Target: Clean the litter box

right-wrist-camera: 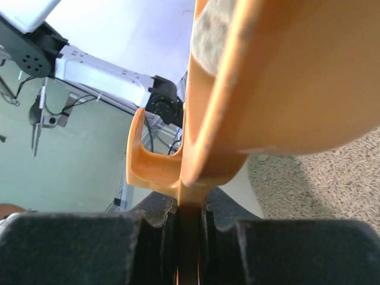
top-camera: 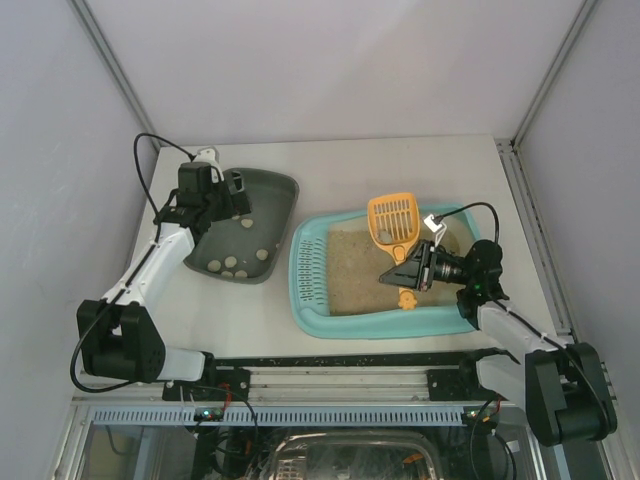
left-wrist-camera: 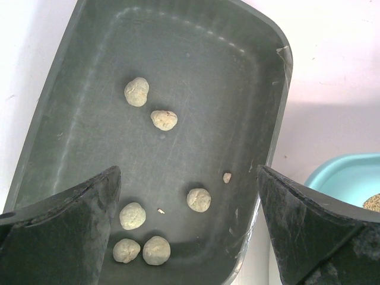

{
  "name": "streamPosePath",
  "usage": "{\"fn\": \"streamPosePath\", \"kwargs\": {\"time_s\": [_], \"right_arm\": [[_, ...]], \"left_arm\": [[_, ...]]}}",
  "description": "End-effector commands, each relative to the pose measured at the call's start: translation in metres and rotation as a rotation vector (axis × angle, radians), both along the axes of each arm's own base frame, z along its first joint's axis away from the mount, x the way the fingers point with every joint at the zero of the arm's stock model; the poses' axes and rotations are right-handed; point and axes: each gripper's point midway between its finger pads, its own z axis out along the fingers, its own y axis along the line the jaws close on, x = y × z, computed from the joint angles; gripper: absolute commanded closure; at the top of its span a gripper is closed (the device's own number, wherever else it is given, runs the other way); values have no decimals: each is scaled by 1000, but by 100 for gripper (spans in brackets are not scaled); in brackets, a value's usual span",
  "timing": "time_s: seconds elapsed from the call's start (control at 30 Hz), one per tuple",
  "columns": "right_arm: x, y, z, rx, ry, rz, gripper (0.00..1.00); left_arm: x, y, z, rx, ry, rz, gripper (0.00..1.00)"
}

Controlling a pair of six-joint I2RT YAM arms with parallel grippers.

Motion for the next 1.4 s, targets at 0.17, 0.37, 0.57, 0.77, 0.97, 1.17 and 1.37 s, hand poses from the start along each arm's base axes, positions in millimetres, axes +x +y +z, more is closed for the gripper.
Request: {"fn": "streamPosePath", "kwargs": {"time_s": [0.17, 0.37, 0.57, 0.77, 0.97, 1.17, 1.37], "right_arm": [[-11, 4, 27, 81, 51, 61, 100], [-3, 3, 28, 97, 136, 3, 100], [-26, 18, 26, 6, 169, 129, 100], [-41, 11, 23, -2, 223, 105, 100], [-36, 4, 8, -42, 275, 43, 100], [-24, 11, 22, -50, 257, 39, 100], [2, 38, 56, -121, 281, 52, 100]], "left_arm": [[1, -1, -3, 6, -3, -29, 0], [-2, -2, -9, 5, 11, -31, 0], [-4, -6, -16, -6, 33, -45, 0], [-5, -7, -21, -2, 44, -50, 0], [-5, -10, -24, -9, 55, -60, 0], [-4, -15, -14, -35, 67, -65, 0], [1, -27, 44, -139, 42, -92, 0]]}}
